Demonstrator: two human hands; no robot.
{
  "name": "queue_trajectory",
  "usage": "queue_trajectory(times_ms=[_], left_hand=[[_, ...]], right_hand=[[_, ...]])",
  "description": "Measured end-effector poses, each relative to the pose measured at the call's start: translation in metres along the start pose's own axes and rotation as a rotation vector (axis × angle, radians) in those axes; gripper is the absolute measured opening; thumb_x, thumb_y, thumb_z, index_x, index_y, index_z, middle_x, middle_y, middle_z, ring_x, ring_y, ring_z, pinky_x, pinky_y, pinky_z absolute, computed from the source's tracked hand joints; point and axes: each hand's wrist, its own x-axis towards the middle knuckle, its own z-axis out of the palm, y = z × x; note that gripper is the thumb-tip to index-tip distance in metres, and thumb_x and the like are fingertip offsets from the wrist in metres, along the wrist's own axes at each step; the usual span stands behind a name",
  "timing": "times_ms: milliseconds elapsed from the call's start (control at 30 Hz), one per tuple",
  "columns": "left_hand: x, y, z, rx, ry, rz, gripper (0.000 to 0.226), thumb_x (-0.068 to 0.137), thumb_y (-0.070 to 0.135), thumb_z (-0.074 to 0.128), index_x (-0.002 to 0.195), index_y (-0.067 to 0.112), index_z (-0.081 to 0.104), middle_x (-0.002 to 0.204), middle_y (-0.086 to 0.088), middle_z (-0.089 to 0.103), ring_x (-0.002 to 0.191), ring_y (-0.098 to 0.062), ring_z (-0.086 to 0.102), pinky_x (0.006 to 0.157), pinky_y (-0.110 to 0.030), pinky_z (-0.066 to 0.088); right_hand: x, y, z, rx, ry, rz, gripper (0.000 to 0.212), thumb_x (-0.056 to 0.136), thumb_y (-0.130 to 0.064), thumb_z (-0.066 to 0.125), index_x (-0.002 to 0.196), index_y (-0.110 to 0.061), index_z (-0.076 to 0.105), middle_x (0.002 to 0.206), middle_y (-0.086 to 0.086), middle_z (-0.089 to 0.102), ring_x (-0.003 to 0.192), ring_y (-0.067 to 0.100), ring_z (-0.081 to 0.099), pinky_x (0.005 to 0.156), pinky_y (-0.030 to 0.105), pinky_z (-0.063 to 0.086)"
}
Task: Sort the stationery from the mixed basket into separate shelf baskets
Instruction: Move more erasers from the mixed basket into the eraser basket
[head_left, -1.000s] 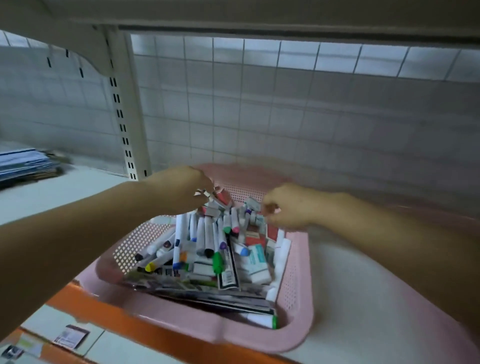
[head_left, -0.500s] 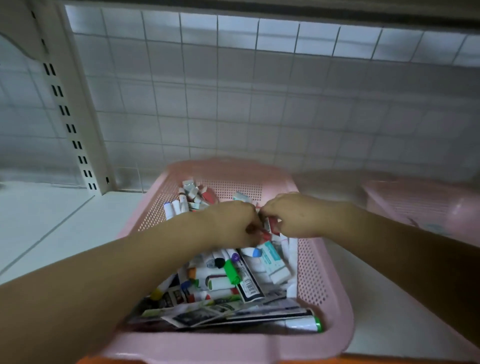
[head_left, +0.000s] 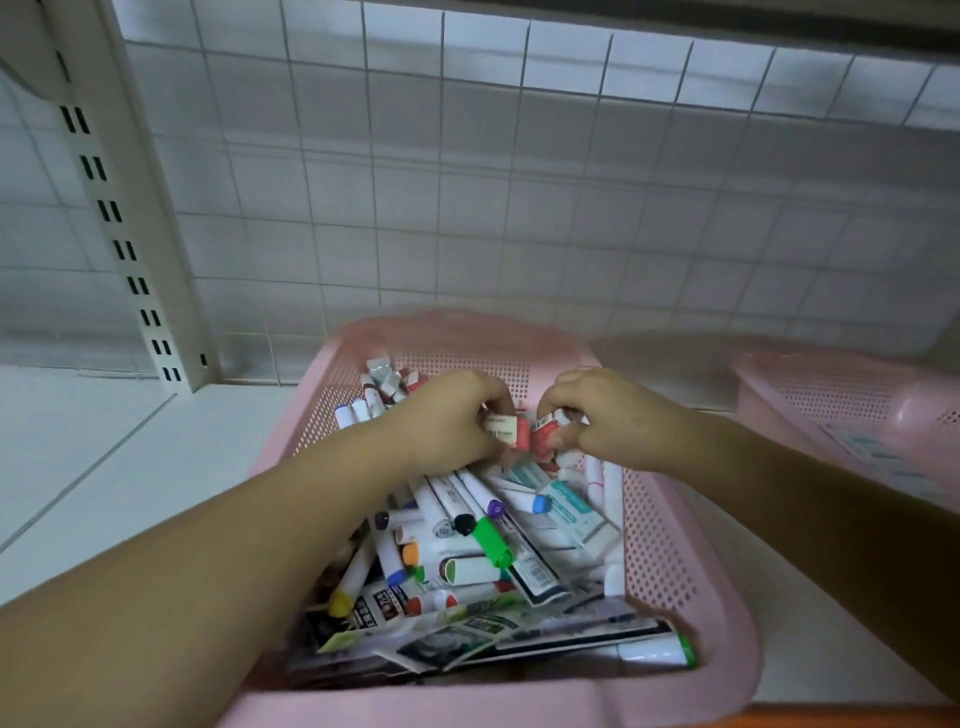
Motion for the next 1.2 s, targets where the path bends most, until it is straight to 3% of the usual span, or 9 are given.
queue_trajectory(times_ms=[133,267,367,467,567,800,900,1067,1200], left_hand=[[0.002,-0.005,-0.008,-0.185,0.21,-0.07,0.026,0.069,0.011,0.079,0.087,0.014,0.059,0.08,0.005,0.058,0.068,-0.009,0.053,0.052,-0.013,0.038],[0.002,-0.009,-0.011,-0.369,0.283,-0.129,0.032,0.065,0.012,0.082,0.082,0.017,0.056,0.073,0.006,0.058,0.06,-0.005,0.05,0.052,-0.014,0.039],[0.003,-0.01,-0.011,-0.487,0.281,-0.162,0.03,0.065,0.015,0.082,0.082,0.017,0.058,0.072,0.003,0.059,0.058,-0.008,0.051,0.053,-0.018,0.041],[0.001,-0.006,-0.015,-0.636,0.297,-0.192,0.028,0.07,0.011,0.079,0.091,0.008,0.061,0.068,0.001,0.057,0.042,0.002,0.047,0.041,-0.01,0.036],[-0.001,-0.003,-0.02,-0.767,0.304,-0.26,0.03,0.075,0.011,0.075,0.099,0.002,0.06,0.058,-0.003,0.052,0.034,-0.002,0.041,0.035,-0.014,0.032],[0.001,0.018,-0.017,-0.988,0.293,-0.281,0.021,0.076,0.005,0.071,0.093,0.001,0.06,0.061,-0.004,0.059,0.04,-0.007,0.052,0.039,-0.017,0.045],[0.002,0.039,-0.015,-1.144,0.3,-0.312,0.012,0.079,0.002,0.066,0.088,0.0,0.058,0.054,-0.003,0.063,0.042,-0.008,0.058,0.045,-0.015,0.051],[0.007,0.078,-0.017,-1.258,0.357,-0.288,0.007,0.083,-0.004,0.06,0.086,0.001,0.055,0.075,-0.012,0.063,0.05,-0.01,0.064,0.052,-0.016,0.054],[0.016,0.113,-0.013,-1.213,0.32,-0.259,0.014,0.086,-0.013,0.052,0.085,0.001,0.055,0.08,-0.018,0.062,0.057,-0.018,0.066,0.062,-0.023,0.057]], right_hand=[[-0.006,-0.002,-0.002,0.266,0.161,0.118,0.01,0.085,-0.016,0.064,0.088,-0.02,0.056,0.075,-0.011,0.05,0.066,0.007,0.047,0.057,0.018,0.034],[-0.001,-0.007,-0.012,0.804,0.31,0.321,0.014,0.083,-0.004,0.066,0.084,-0.014,0.055,0.081,0.003,0.063,0.069,0.014,0.057,0.066,0.028,0.049],[0.0,-0.017,-0.018,1.092,0.312,0.319,0.017,0.081,0.003,0.065,0.085,-0.011,0.056,0.081,0.004,0.065,0.067,0.013,0.061,0.053,0.016,0.048],[-0.004,-0.022,-0.014,1.128,0.331,0.298,0.025,0.074,0.007,0.069,0.08,-0.015,0.059,0.086,0.001,0.058,0.07,0.009,0.056,0.048,0.009,0.044],[-0.007,-0.026,-0.013,1.132,0.322,0.267,0.03,0.071,0.013,0.069,0.075,-0.016,0.061,0.079,0.001,0.054,0.054,0.002,0.054,0.044,0.012,0.045],[-0.02,-0.028,-0.016,1.151,0.297,0.218,0.03,0.075,0.015,0.066,0.081,-0.014,0.065,0.059,-0.003,0.067,0.048,0.007,0.059,0.05,0.017,0.05],[-0.031,-0.024,-0.026,1.294,0.29,0.222,0.028,0.079,0.017,0.059,0.085,-0.01,0.065,0.067,0.006,0.069,0.051,0.011,0.064,0.057,0.019,0.055],[-0.054,0.0,-0.052,1.609,0.347,0.22,0.017,0.085,0.007,0.051,0.085,-0.006,0.062,0.08,0.015,0.068,0.066,0.023,0.068,0.067,0.031,0.058],[-0.081,0.029,-0.069,1.473,0.375,0.189,0.022,0.081,0.012,0.057,0.079,-0.01,0.056,0.078,0.013,0.062,0.061,0.021,0.065,0.063,0.03,0.057]])
